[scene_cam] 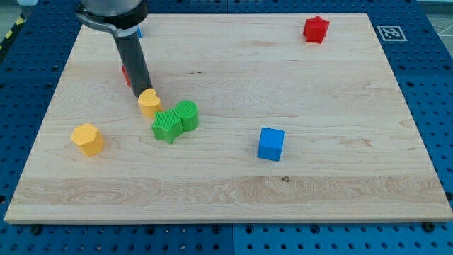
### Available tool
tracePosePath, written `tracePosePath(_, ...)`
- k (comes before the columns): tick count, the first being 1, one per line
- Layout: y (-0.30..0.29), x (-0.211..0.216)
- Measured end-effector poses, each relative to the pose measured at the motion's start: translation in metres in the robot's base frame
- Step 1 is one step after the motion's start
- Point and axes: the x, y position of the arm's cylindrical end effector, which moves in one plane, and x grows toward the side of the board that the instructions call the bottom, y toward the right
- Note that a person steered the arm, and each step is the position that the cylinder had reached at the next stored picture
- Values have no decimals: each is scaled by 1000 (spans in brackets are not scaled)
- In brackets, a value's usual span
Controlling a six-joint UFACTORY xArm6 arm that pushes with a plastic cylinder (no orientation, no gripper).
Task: Move the yellow heart closer to the yellow hexagon
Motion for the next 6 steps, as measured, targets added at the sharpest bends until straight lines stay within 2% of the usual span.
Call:
tracePosePath(2,66,-4)
tracePosePath(3,62,13)
tracePosePath(6,-32,31)
